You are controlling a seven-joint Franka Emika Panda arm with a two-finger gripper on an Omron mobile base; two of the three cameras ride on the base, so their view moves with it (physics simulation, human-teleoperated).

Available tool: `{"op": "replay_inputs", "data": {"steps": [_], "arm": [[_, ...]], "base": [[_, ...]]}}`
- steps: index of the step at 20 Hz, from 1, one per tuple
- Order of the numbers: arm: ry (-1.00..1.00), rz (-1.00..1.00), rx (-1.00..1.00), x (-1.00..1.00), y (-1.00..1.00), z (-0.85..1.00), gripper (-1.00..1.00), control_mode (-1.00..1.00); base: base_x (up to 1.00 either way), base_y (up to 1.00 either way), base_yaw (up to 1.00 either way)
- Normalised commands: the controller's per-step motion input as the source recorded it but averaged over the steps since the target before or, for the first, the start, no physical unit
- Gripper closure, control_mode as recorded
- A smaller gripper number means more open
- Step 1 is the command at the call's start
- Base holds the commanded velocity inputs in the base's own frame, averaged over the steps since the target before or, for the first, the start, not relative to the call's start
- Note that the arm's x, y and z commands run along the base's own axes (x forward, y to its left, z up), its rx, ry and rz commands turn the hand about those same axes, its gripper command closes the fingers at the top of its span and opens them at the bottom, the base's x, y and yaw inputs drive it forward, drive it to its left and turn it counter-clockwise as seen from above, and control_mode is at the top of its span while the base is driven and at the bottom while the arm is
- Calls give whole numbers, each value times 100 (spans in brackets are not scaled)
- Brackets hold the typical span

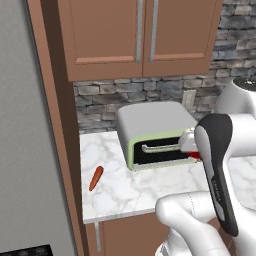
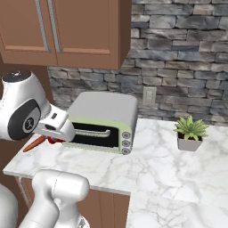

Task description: Pick the mug from the counter and place it inside the microwave. Then close the microwave.

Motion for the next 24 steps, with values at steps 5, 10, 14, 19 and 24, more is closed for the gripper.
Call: {"op": "replay_inputs", "data": {"steps": [5,10,14,19,24], "arm": [[-1,-2,0,0,0,2,100,-100],[0,0,0,0,0,0,100,-100],[0,0,0,0,0,0,100,100],[0,0,0,0,0,0,100,100],[0,0,0,0,0,0,100,100]], "base": [[0,0,0],[0,0,0],[-10,0,0],[-63,11,2],[-51,29,7]]}}
